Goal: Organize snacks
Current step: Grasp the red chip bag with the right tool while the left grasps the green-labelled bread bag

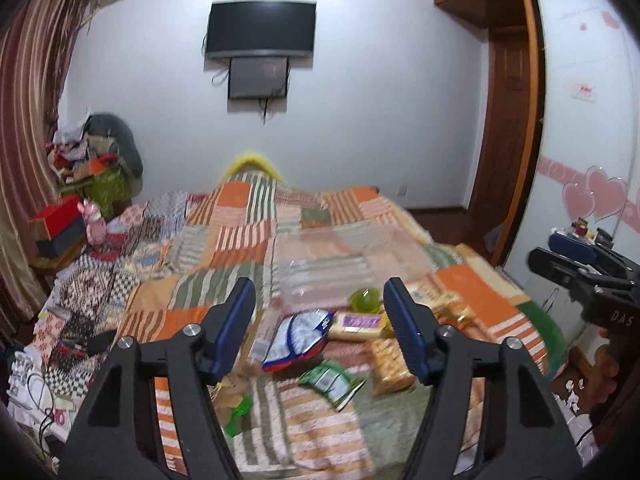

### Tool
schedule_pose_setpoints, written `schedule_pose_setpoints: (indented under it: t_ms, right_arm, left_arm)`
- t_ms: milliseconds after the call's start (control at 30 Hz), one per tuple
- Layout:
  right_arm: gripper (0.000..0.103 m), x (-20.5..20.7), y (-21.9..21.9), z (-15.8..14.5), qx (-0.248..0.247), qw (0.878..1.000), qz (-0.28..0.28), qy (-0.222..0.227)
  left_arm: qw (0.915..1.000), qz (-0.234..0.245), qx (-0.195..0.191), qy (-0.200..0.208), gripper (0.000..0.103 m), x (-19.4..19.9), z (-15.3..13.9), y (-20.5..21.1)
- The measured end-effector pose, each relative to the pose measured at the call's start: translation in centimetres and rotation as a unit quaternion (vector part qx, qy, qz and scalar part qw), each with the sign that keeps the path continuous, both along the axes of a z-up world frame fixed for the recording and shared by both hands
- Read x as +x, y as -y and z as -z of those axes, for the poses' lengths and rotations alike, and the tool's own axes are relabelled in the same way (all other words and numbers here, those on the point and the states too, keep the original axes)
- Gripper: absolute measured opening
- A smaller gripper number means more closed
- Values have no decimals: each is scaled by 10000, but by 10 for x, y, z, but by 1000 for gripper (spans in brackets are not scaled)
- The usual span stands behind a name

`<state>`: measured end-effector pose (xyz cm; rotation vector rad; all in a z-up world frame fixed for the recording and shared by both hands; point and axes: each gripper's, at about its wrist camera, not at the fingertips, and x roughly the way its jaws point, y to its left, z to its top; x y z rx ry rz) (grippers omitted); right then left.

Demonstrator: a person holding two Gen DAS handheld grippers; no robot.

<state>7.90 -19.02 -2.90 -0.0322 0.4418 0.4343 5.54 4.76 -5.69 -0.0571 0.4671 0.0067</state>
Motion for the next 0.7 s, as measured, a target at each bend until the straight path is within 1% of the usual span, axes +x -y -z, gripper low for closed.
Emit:
schedule_pose_setpoints:
  t_ms: [67,133,200,267,400,467,600,700]
  right_arm:
    - [73,8,3,10,-22,9997,10,-246]
    - [71,14,5,18,-45,9990,26,-434]
    - [70,22,7,28,-69,9977,38,-679]
    - [70,29,8,37,-92,9961,41,-880]
    - [70,40,5,58,-200,9915,53,-1288]
    - [69,44,4,66,-235,9894,48,-1436]
    - [70,54,1,85,-307,9833,55,-1793]
    - [70,64,1,98,-300,9782,64,-2054]
  left_arm:
    - [9998,-87,27,-179,64,6,9,-12]
    - [9989,-197,152,-392,64,13,20,-24]
    - [9977,-229,259,-589,64,19,31,-34]
    - [9961,-244,280,-799,64,25,42,-43]
    - [9911,-203,79,-1313,64,41,70,-62]
    - [9882,-289,79,-1499,64,47,86,-69]
    - [9816,-312,-128,-1878,64,61,110,-83]
    - [9756,-376,-194,-2153,64,69,128,-90]
